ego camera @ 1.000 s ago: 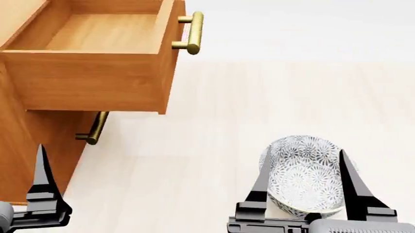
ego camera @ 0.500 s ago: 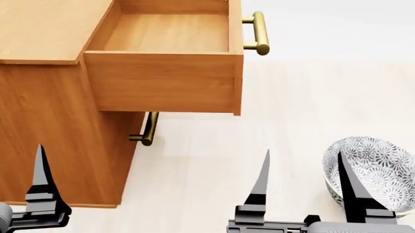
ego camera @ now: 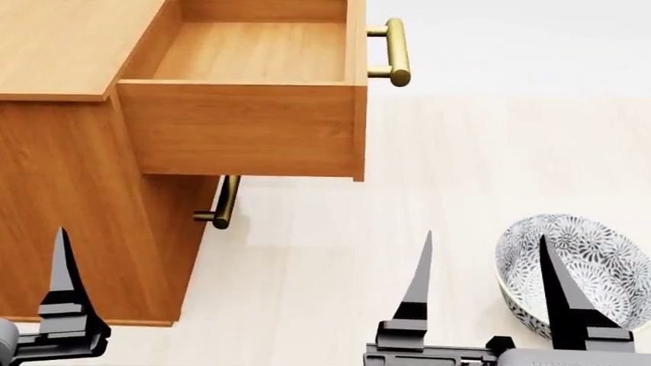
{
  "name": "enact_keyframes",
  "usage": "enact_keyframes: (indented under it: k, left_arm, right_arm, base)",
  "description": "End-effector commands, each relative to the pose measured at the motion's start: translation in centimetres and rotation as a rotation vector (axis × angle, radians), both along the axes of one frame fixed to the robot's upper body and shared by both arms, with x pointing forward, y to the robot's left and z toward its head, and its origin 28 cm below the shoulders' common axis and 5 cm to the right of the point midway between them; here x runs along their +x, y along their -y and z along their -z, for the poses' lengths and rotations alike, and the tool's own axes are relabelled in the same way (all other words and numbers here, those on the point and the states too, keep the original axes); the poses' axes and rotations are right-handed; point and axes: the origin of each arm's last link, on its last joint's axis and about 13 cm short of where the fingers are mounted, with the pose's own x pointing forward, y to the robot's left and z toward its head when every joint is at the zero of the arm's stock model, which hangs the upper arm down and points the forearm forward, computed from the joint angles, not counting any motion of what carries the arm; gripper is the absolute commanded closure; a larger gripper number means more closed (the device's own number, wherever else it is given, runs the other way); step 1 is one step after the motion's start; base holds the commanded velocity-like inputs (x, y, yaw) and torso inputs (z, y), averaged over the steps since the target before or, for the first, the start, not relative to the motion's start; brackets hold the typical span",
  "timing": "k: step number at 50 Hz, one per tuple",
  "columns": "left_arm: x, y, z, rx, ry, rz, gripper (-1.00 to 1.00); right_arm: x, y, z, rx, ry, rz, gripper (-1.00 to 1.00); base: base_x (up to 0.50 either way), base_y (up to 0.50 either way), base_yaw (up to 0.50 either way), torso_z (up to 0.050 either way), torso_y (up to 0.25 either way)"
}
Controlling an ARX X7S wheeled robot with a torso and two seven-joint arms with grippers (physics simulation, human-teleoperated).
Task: Put the ketchup in the top drawer of the cabinet.
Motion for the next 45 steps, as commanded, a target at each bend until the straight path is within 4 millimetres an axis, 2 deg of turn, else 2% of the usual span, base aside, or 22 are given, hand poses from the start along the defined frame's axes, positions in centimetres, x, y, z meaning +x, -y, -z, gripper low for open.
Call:
enact_keyframes:
  k: [1, 4, 9, 22, 45]
  left_arm:
    - [0.1, -0.1, 0.1, 0.006, 0.001, -0.009, -1.00]
    - [0.2, -0.1, 0.2, 0.002, -0.001, -0.014, -1.00]
    - [0.6, 0.1, 0.5, -0.008, -0.002, -0.006, -1.00]
    - [0.9, 0.0, 0.7, -0.011, 0.002, -0.008, -1.00]
    - [0.7, 0.2, 0.7, -0.003, -0.002, -0.017, -1.00]
  right_arm:
    - [-0.7, 1.7, -1.5, -0.049, 0.029, -0.007, -1.00]
    - [-1.6, 3.7, -2.4, -0.117, 0.050, 0.065, -1.00]
    - [-3.2, 6.6, -3.3, -0.119, 0.044, 0.178, -1.00]
    - [-5.9, 10.2, -4.4, -0.152, 0.042, 0.303, -1.00]
    - [-5.4, 14.7, -3.8, -0.116, 0.001, 0.264, -1.00]
  base:
    - [0.00, 0.00, 0.00, 0.000, 0.000]
    - [0.00, 0.00, 0.00, 0.000, 0.000]
    - [0.00, 0.00, 0.00, 0.000, 0.000]
    - [0.00, 0.00, 0.00, 0.000, 0.000]
    - [0.00, 0.00, 0.00, 0.000, 0.000]
